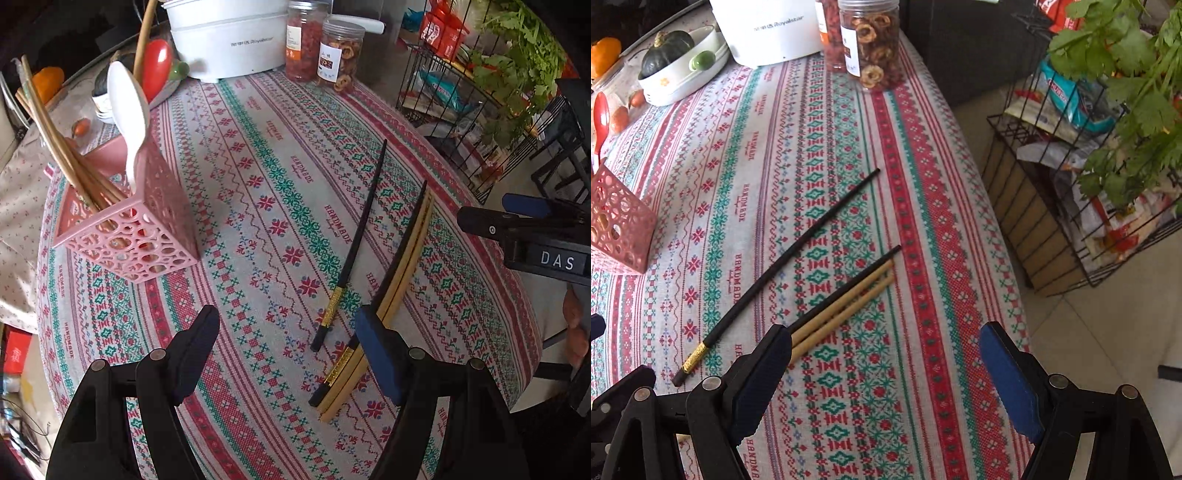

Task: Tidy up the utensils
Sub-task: 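Withdraw both tools from the basket toward the remaining chopsticks, then grasp a black chopstick with the left tool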

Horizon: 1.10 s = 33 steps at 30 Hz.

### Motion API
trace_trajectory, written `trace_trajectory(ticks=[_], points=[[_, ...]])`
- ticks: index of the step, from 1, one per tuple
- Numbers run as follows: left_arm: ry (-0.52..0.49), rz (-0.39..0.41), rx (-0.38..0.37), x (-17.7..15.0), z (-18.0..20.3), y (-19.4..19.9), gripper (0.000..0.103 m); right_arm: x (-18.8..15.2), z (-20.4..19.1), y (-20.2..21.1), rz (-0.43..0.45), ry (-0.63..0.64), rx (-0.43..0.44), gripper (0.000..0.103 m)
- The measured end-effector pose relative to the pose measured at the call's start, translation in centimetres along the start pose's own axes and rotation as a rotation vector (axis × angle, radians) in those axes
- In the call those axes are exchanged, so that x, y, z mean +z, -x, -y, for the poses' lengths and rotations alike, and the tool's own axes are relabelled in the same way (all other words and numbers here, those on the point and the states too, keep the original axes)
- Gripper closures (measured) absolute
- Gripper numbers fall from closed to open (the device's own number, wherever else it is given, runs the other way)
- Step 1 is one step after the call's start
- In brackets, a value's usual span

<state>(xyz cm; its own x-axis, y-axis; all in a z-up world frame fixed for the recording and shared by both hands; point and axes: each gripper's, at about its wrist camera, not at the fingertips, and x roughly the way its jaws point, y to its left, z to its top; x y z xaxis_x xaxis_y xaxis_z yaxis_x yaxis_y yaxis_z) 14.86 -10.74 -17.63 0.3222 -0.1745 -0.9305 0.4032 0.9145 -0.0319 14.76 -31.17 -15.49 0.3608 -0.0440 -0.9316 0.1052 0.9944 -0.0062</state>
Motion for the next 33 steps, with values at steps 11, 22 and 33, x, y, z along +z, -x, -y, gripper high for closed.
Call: trace_trajectory(ticks=[11, 22, 33], points=[[-0.014, 0.030, -0.110, 6.7, 2.6, -5.0, 0.049, 0.6, 3.6, -1.2, -0.064, -0.097, 0.032, 0.017], [-0.025, 0.069, -0.215, 10.8, 5.8, -9.0, 0.074, 1.0, 5.9, -1.7, -0.090, -0.196, 0.085, 0.017], [0.005, 0.026, -0.197, 12.0, 5.6, -9.7, 0.096, 1.2, 5.6, -2.8, -0.118, -0.217, 0.103, 0.017]])
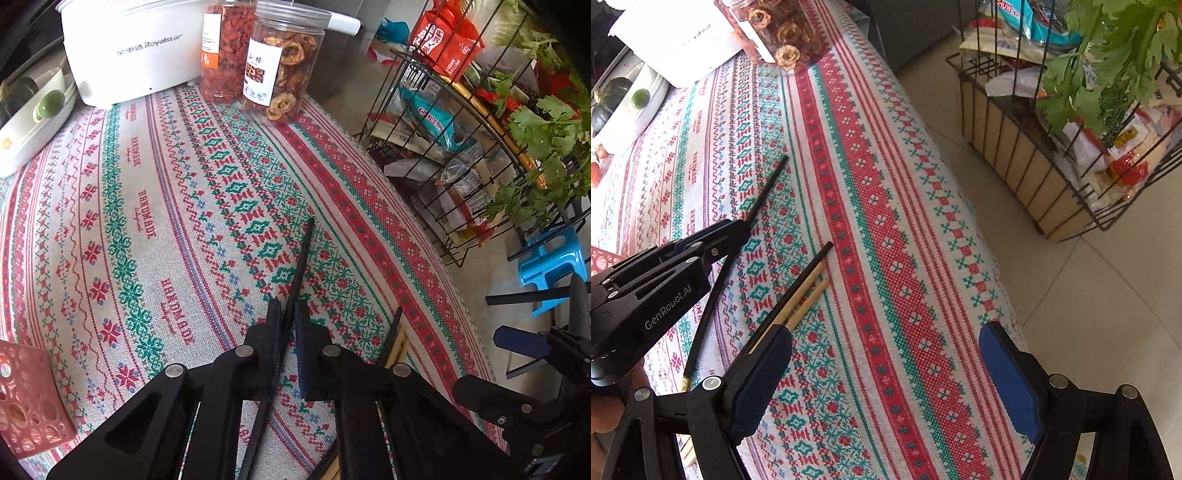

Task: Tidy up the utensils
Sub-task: 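Grasp a black chopstick with the left tool, then grasp the other black chopstick with the right tool while the left tool lifts its own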

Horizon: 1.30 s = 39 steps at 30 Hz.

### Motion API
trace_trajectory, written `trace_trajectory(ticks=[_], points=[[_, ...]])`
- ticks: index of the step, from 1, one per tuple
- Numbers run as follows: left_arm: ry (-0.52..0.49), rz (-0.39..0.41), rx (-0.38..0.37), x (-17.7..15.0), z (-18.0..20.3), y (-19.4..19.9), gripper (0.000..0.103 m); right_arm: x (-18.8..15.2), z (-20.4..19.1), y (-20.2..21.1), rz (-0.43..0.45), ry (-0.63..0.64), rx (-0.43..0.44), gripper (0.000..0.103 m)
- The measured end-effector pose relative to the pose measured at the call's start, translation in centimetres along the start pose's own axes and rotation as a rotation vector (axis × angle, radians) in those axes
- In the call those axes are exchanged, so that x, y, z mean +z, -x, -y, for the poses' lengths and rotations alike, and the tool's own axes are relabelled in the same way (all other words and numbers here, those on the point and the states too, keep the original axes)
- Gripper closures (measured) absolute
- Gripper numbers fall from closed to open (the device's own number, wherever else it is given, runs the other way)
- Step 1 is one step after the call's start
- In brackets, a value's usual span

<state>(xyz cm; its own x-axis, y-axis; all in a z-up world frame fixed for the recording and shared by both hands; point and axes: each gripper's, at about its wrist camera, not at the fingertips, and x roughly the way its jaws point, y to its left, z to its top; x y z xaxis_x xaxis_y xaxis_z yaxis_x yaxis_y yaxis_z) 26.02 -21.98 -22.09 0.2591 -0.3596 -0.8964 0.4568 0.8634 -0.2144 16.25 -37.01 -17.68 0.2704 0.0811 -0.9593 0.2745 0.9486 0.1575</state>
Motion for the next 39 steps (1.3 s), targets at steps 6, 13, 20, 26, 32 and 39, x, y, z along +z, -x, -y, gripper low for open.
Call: trace_trajectory(ticks=[6, 13, 20, 26, 32, 39], points=[[-0.040, -0.029, 0.069, -2.5, -0.7, 1.9, 0.097, 0.1, -0.1, -0.1, 0.008, 0.005, 0.004, 0.017], [-0.046, 0.048, 0.082, -6.5, -2.7, 7.6, 0.098, 0.3, -1.9, 0.0, 0.024, 0.036, 0.055, 0.017], [-0.065, 0.111, 0.080, -11.1, -4.6, 14.8, 0.098, 0.7, -4.1, -0.9, 0.007, 0.000, 0.181, 0.050], [-0.069, 0.145, 0.077, -14.8, -6.6, 18.6, 0.098, 1.0, -6.2, -3.0, -0.044, 0.004, 0.223, 0.069], [-0.045, 0.173, 0.060, -15.9, -8.0, 20.2, 0.098, 0.7, -6.8, -3.9, -0.068, -0.006, 0.158, 0.072], [0.004, 0.157, 0.032, -16.1, -8.8, 20.3, 0.098, 0.5, -7.2, -4.1, -0.064, -0.006, 0.090, 0.073]])
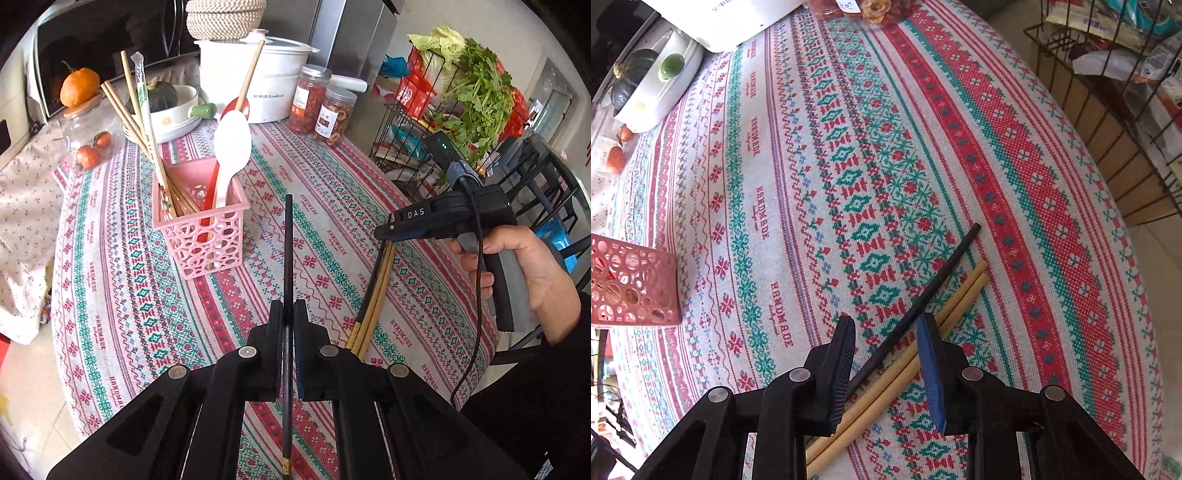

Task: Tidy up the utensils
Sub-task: 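Grasp the other black chopstick with the right tool while the left tool lifts its own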

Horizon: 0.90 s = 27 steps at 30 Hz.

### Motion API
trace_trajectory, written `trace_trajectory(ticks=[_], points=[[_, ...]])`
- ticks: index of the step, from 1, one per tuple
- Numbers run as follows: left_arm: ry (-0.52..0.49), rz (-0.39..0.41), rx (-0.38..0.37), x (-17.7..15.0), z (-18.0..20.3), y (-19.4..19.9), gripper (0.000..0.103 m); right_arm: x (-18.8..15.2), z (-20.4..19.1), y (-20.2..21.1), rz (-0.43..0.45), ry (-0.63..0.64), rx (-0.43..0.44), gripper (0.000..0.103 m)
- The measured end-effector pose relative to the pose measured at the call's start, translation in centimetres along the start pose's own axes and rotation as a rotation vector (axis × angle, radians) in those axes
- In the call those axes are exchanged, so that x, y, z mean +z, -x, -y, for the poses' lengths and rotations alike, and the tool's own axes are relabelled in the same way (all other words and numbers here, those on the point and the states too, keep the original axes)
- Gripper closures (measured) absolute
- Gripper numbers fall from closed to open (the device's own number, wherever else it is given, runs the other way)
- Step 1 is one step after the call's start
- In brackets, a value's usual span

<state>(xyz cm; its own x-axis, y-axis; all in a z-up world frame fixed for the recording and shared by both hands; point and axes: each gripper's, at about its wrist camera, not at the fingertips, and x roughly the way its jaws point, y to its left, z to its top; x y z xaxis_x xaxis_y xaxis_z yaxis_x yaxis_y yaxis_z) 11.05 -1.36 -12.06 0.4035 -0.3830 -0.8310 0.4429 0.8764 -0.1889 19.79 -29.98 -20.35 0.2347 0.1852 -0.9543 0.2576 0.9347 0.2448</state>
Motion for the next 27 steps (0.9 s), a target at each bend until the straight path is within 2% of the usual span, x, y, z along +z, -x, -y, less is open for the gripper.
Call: trace_trajectory(ticks=[2, 5, 7, 9, 10, 11, 16, 19, 24, 27], points=[[0.004, -0.001, -0.005, 0.0, 0.0, 0.0, 0.098, 0.4, -0.4, -0.3, 0.002, -0.001, -0.040, 0.073], [0.010, -0.004, -0.007, 0.1, 0.0, -0.1, 0.098, 0.8, -1.8, -1.2, -0.025, 0.022, -0.182, 0.074], [0.016, -0.006, -0.008, 0.2, -0.1, -0.1, 0.098, 0.8, -2.8, -1.5, -0.008, 0.051, -0.253, 0.073], [0.024, -0.003, -0.006, 0.2, -0.3, -0.1, 0.098, 0.9, -3.7, -1.7, 0.020, 0.057, -0.284, 0.070], [0.028, -0.002, -0.006, 0.3, -0.5, 0.0, 0.098, 0.9, -4.1, -1.8, 0.030, 0.056, -0.282, 0.076], [0.034, 0.000, -0.005, 0.3, -0.7, 0.0, 0.098, 0.9, -4.5, -1.9, 0.036, 0.057, -0.269, 0.087], [0.062, 0.006, 0.004, 0.2, -1.6, 0.3, 0.098, 0.5, -6.0, -2.2, 0.064, 0.092, -0.277, 0.088], [0.070, 0.010, 0.020, 0.2, -2.0, 0.3, 0.098, 0.5, -6.0, -2.0, 0.088, 0.087, -0.251, 0.091], [0.071, 0.043, 0.009, 0.4, -2.1, 1.3, 0.098, 0.0, -6.9, -1.3, 0.089, 0.101, -0.092, 0.097], [0.051, 0.082, 0.019, 0.5, -1.8, 2.6, 0.098, -1.0, -8.2, 0.8, 0.135, 0.137, -0.014, 0.098]])
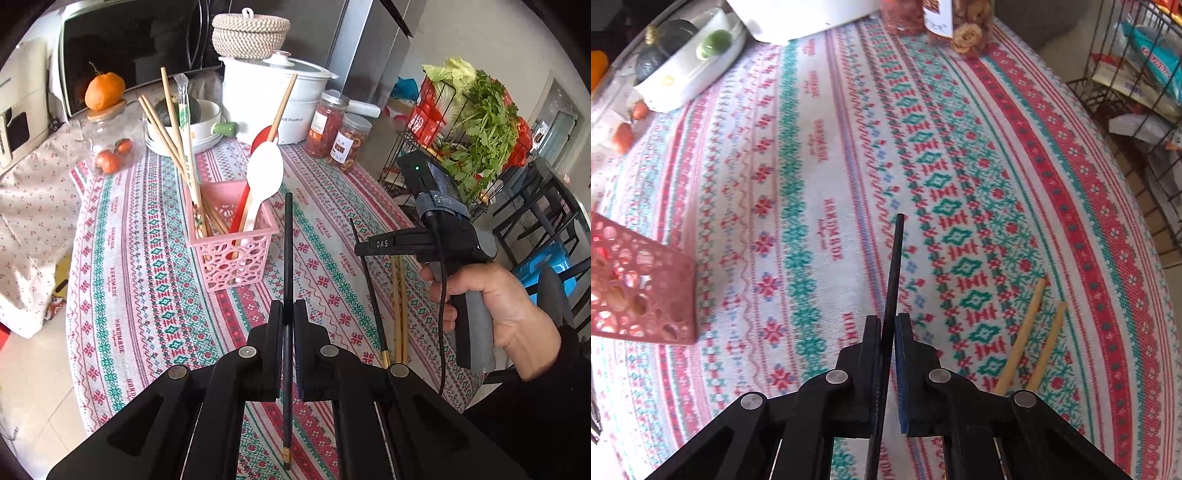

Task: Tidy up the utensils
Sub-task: 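Grasp the other black chopstick with the right tool while the left tool lifts its own, then carry both black chopsticks up toward the pink basket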

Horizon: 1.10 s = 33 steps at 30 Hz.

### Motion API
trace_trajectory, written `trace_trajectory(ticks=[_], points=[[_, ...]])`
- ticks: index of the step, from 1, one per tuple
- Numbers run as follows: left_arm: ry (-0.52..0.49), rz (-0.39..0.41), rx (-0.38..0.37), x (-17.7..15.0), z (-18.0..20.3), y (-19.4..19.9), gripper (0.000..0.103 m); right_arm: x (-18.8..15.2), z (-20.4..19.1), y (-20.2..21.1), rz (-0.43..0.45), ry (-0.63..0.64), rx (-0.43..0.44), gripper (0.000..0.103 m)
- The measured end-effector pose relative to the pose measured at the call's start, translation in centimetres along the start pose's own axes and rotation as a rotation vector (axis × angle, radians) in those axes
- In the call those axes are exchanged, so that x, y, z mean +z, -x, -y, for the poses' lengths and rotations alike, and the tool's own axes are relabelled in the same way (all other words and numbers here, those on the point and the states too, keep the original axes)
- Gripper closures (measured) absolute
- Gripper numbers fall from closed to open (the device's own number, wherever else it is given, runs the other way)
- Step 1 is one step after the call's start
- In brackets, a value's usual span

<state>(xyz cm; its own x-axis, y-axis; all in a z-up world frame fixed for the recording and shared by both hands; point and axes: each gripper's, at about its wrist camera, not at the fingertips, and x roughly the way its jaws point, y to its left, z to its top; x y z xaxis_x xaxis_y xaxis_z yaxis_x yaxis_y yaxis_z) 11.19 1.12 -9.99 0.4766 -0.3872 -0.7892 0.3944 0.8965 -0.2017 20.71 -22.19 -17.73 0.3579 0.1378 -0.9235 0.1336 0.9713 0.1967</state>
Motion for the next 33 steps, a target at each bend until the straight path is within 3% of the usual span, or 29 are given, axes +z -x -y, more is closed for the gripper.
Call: trace_trajectory(ticks=[5, 13, 20, 26, 33], points=[[0.035, 0.084, 0.013, 0.5, -0.4, 2.5, 0.098, -1.6, -2.2, 5.4, 0.133, 0.078, 0.093, 0.098], [0.012, 0.243, 0.027, 1.2, 0.2, 7.3, 0.098, -4.1, -5.3, 12.2, 0.368, 0.268, 0.138, 0.098], [0.026, 0.401, 0.031, 2.4, 0.2, 11.7, 0.099, -4.4, -6.4, 17.1, 0.552, 0.329, 0.178, 0.098], [0.050, 0.514, 0.060, 3.6, -0.1, 13.9, 0.099, -3.5, -7.5, 19.8, 0.615, 0.337, 0.194, 0.098], [0.085, 0.622, 0.093, 4.6, -0.7, 14.6, 0.099, -3.4, -9.0, 21.4, 0.622, 0.382, 0.175, 0.098]])
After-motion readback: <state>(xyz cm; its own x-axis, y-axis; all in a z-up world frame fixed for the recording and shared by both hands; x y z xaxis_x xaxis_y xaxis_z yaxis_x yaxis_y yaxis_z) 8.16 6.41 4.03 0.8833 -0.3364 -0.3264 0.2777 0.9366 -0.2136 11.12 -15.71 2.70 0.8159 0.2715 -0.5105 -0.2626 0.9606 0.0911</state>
